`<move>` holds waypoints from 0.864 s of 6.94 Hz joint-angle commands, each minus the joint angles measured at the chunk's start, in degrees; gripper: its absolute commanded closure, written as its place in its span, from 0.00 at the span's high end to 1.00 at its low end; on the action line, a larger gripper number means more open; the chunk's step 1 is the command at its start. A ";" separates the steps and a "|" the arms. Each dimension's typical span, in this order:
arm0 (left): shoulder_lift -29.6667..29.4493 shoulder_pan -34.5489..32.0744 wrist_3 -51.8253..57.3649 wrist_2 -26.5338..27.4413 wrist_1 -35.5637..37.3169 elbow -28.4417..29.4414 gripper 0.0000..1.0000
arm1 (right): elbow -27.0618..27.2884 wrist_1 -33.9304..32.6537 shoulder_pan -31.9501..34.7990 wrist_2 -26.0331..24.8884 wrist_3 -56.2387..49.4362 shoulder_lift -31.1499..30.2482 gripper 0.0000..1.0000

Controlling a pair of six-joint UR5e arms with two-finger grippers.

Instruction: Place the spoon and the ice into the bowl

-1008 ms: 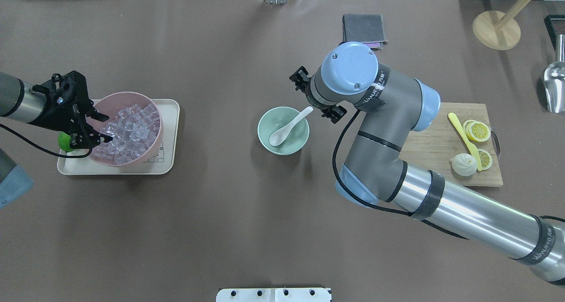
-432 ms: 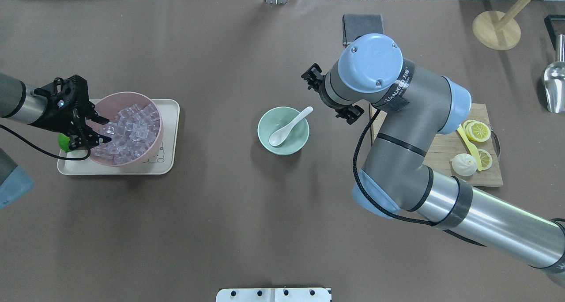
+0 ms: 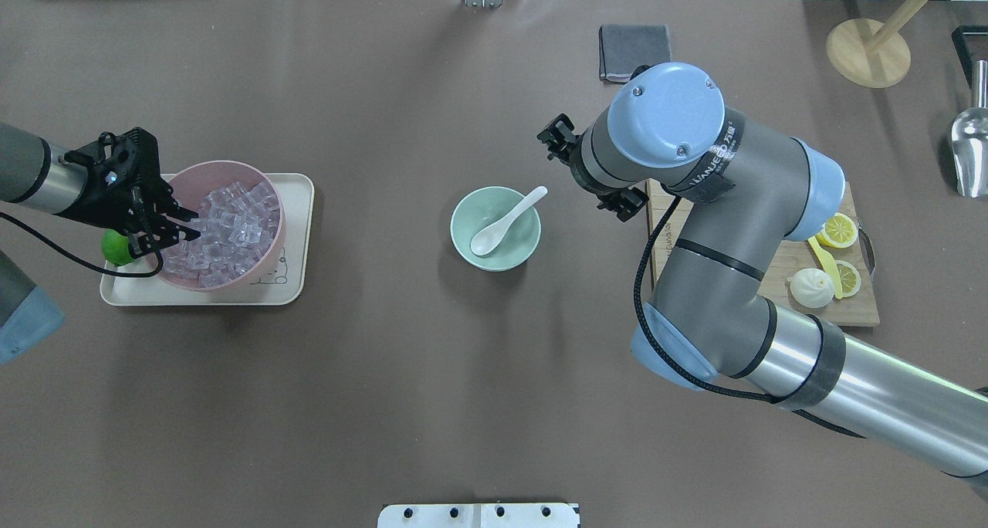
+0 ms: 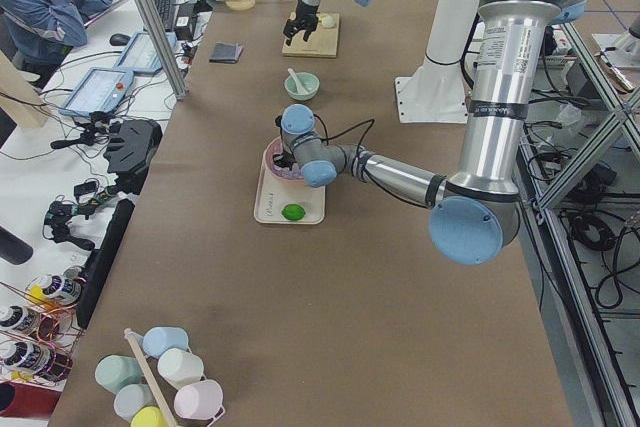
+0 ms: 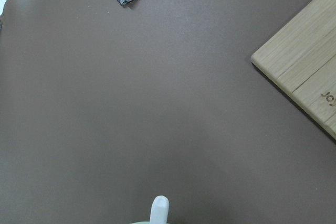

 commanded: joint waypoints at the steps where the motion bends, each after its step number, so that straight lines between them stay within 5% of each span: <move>1: -0.05 -0.08 -0.53 -0.44 0.36 -0.06 0.00 | 0.31 -0.04 0.00 0.01 0.00 -0.20 1.00; 3: -0.57 -1.04 -0.88 -2.71 3.68 -2.94 0.00 | 0.40 -0.04 0.18 0.45 -0.09 -0.12 1.00; 5: -10.45 -1.58 -10.92 -2.99 19.02 -8.22 0.00 | 6.77 -0.04 1.84 2.80 -6.10 -6.05 1.00; 6: -14.34 -0.88 -17.17 -2.39 20.22 -7.80 0.00 | 7.94 -0.04 4.46 6.30 -9.55 -8.44 1.00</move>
